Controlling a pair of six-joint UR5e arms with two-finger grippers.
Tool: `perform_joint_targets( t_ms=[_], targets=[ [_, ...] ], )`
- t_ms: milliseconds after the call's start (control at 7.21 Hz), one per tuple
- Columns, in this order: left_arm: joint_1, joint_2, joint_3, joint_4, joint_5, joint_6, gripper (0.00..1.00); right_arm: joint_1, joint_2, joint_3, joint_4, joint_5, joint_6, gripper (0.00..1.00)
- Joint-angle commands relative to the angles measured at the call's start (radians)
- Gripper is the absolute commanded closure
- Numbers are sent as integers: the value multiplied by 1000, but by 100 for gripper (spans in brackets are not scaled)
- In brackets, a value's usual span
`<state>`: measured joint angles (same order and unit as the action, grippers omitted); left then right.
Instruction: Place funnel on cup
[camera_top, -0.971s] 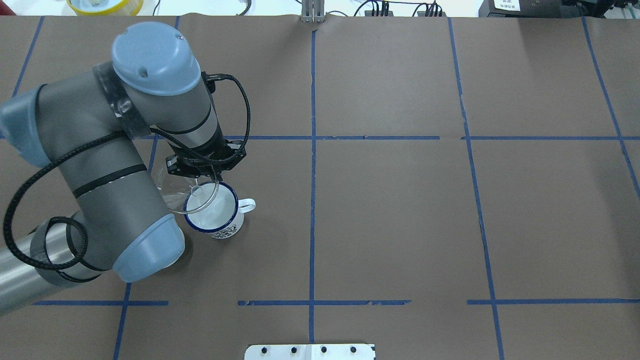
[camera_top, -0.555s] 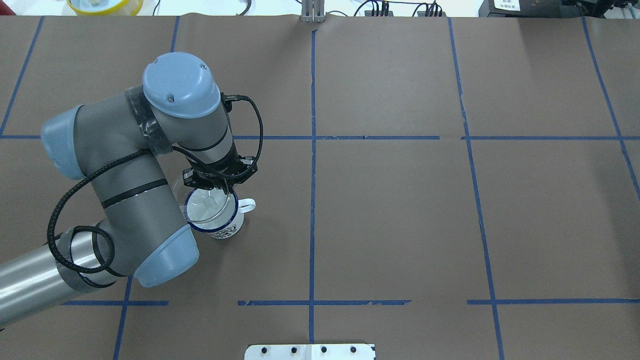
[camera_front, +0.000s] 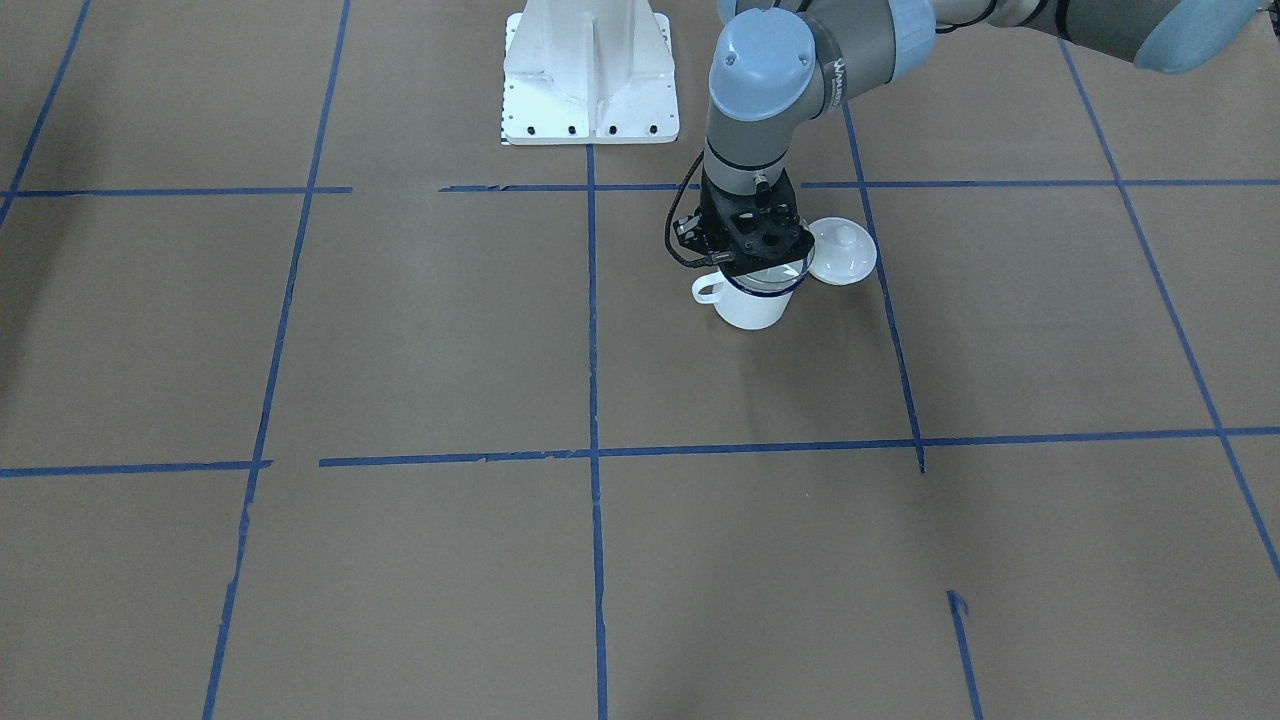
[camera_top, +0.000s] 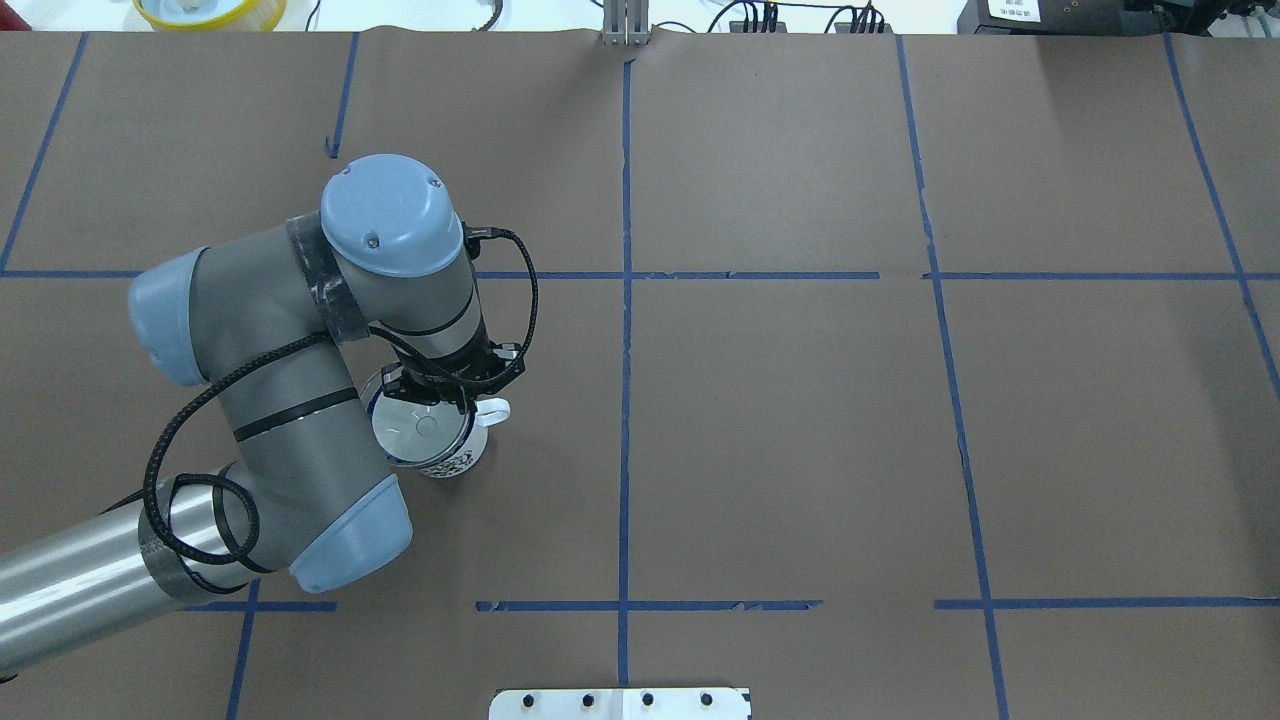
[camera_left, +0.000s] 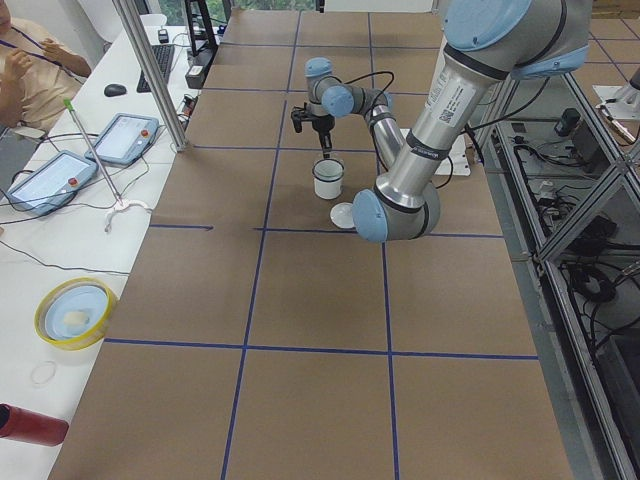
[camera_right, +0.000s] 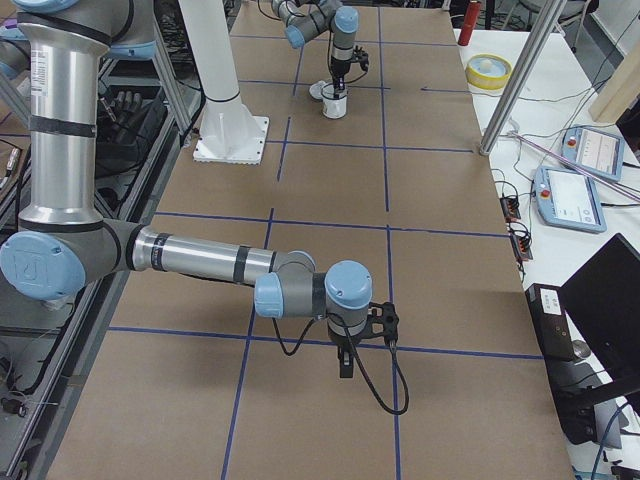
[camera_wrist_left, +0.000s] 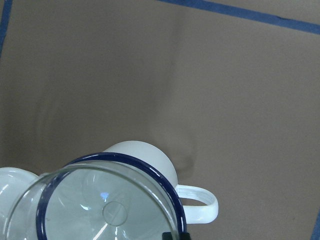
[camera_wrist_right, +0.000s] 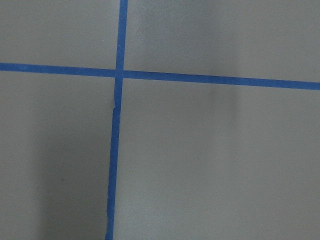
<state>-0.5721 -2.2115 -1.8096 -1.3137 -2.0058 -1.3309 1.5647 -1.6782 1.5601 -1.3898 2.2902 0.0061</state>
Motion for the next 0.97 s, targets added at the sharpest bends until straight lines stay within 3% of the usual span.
perform_joint_targets(
  t_ms=[0,139,277,555,832],
  targets=[
    [5,4,1,-9,1,2,87,0,0,0,0,0,0,0],
    [5,4,-7,-12,1,3,53,0,0,0,0,0,0,0],
    [5,3,-23,-12,4,1,1,0,0,1,0,0,0,0],
    [-17,4,-57,-12,5,-1,0,0,0,0,0,0,0,0],
    [-118,82,-196,-24,1,161,0,0,0,0,0,0,0,0]
  ],
)
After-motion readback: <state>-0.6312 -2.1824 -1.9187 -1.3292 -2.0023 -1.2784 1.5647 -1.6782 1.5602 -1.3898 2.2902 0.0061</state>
